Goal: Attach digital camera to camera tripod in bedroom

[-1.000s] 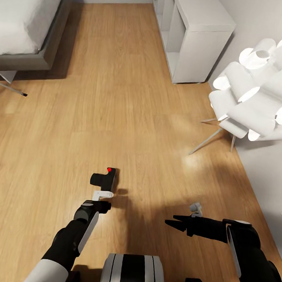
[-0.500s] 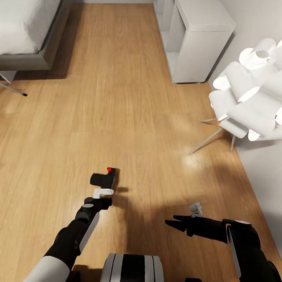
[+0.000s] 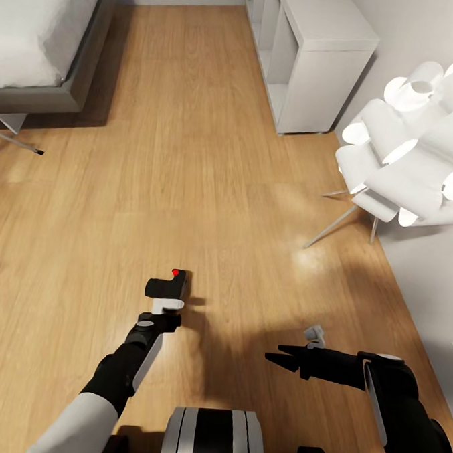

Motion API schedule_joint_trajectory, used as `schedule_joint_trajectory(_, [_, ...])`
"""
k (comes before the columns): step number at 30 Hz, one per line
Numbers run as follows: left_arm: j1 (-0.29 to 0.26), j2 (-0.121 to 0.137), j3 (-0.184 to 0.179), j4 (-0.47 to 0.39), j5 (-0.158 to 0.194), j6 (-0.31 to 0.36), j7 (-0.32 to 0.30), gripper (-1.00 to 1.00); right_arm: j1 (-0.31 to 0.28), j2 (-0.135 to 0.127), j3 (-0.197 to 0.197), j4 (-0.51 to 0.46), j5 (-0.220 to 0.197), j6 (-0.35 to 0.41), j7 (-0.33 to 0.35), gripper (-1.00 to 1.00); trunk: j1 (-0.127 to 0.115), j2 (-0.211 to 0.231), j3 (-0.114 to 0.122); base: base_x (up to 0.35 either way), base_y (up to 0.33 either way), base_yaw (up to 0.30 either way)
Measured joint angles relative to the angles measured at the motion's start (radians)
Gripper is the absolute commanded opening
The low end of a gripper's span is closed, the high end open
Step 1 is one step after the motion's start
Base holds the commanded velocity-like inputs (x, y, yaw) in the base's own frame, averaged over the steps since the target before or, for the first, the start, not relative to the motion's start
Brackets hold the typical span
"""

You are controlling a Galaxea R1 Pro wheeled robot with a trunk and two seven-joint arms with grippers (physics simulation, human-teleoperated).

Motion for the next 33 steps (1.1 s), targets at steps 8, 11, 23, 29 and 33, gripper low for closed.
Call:
schedule_joint_trajectory(8, [-0.059,-0.003,0.001,0.131,0.000,-0.088,0.000,1.00,0.000,0.000,0.000,0.000,0.001,-0.001,-0.001,1.00,0.000,0.000,0.000,0.000,0.000,0.000])
schedule_joint_trajectory(11, [-0.065,-0.003,0.001,0.149,0.001,-0.098,0.000,1.00,0.000,0.000,0.000,0.000,0.002,-0.001,-0.001,1.00,0.000,0.000,0.000,0.000,0.000,0.000])
schedule_joint_trajectory(23, [-0.068,-0.004,0.000,0.176,0.000,-0.104,-0.068,1.00,0.000,0.001,0.000,0.001,0.002,-0.001,-0.002,1.00,0.000,0.000,0.000,0.000,0.000,0.000])
schedule_joint_trajectory(29, [-0.068,-0.003,0.000,0.183,-0.015,-0.106,-0.113,1.00,0.000,0.001,0.000,0.001,0.002,-0.001,-0.002,1.00,0.000,0.000,0.000,0.000,0.000,0.000])
schedule_joint_trajectory(33, [-0.068,-0.003,0.000,0.184,-0.023,-0.106,-0.117,1.00,0.000,0.001,0.000,0.001,0.002,-0.001,-0.002,1.00,0.000,0.000,0.000,0.000,0.000,0.000])
